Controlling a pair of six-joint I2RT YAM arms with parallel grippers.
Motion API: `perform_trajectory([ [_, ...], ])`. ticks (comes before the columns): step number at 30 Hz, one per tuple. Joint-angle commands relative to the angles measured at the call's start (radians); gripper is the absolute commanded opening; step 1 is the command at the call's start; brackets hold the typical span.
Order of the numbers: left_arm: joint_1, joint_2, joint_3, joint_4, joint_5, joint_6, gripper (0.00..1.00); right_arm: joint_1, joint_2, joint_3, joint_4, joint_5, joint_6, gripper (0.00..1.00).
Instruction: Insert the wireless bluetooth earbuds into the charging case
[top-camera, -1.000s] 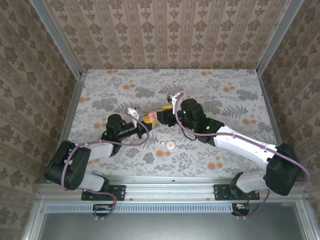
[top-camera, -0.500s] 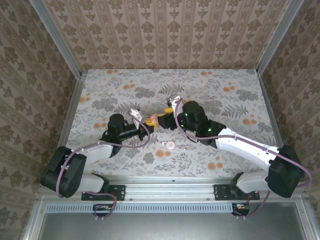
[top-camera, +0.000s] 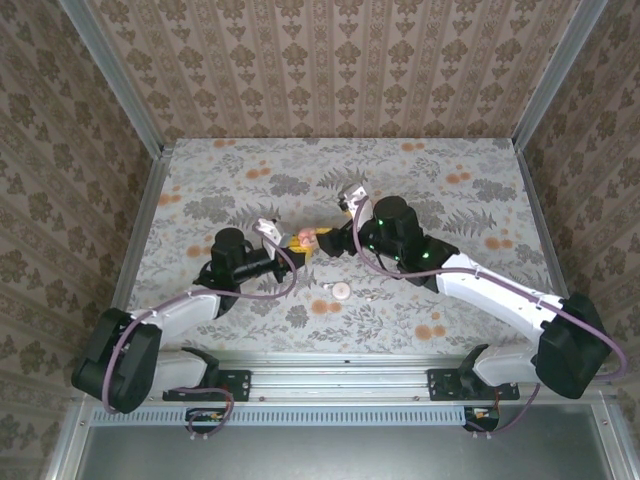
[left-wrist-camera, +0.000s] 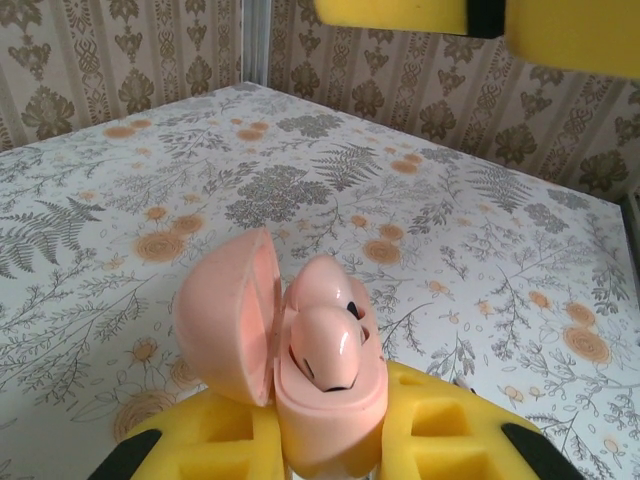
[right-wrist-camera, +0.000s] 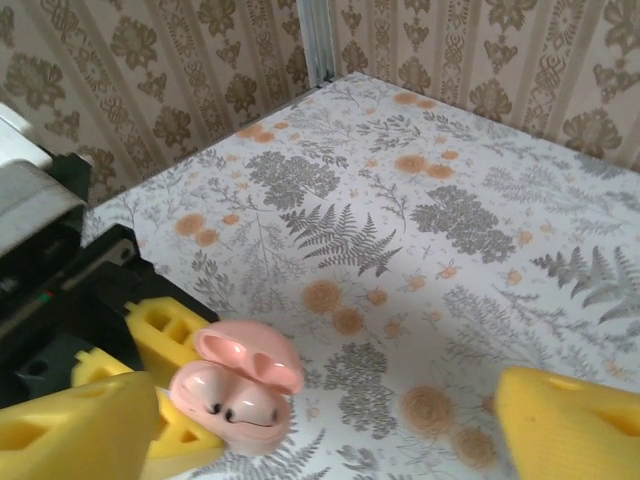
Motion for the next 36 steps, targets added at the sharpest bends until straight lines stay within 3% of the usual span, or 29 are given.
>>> perform_trajectory([
  [1,-0.008,-0.037,0.011,-0.026,-0.002,0.036,0.13,-0.042,-0.021,-0.006,-0.008,-0.115,-0.024,0.95],
  [6,-0.011,-0.054,0.015,-0.039,0.014,0.047,0.13,-0.144,-0.004,-0.017,0.021,-0.374,-0.082,0.98],
  [9,-0.012,-0.060,0.027,-0.055,0.027,0.059,0.13,-0.164,0.010,0.001,-0.022,-0.463,-0.163,0.99],
  [19,-0.030,-0.097,0.032,-0.102,0.024,0.099,0.13,-0.213,0.068,0.059,-0.116,-0.555,-0.341,1.00],
  [29,-0.044,-0.129,0.038,-0.151,0.013,0.136,0.13,-0.215,0.094,0.087,-0.235,-0.665,-0.617,0.98],
  [36,-0.046,-0.119,0.040,-0.121,0.026,0.132,0.13,-0.214,0.183,0.182,-0.407,-0.718,-0.776,0.89],
])
